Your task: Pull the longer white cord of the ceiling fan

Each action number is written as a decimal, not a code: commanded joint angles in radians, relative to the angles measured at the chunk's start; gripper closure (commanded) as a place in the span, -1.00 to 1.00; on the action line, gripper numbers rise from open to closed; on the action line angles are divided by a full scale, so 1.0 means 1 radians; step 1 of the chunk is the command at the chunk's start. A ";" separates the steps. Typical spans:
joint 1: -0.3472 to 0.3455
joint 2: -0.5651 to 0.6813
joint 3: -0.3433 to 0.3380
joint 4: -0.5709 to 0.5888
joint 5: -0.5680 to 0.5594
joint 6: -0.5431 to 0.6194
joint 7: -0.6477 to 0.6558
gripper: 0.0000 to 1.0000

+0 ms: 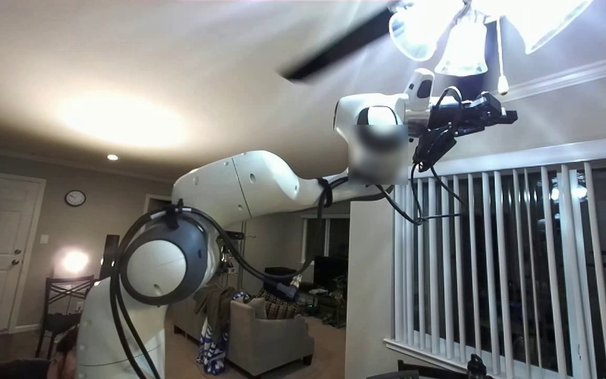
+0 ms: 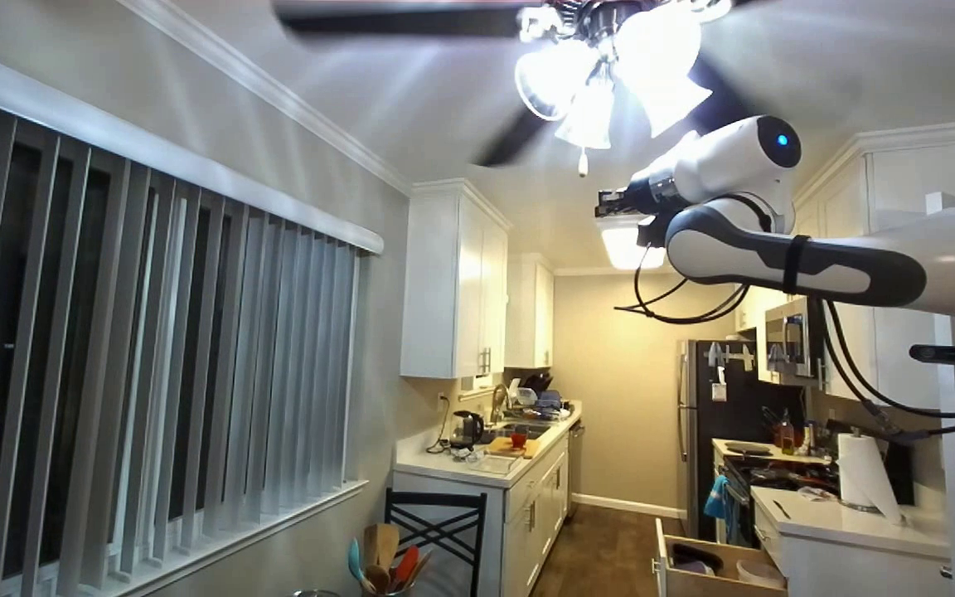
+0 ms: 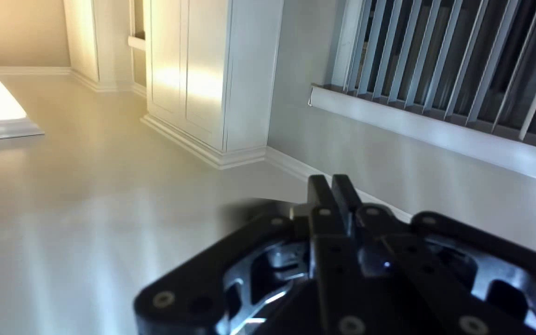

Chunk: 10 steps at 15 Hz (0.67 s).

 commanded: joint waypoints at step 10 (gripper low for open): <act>-0.007 -0.119 -0.019 -0.171 -0.009 -0.014 0.007 -0.16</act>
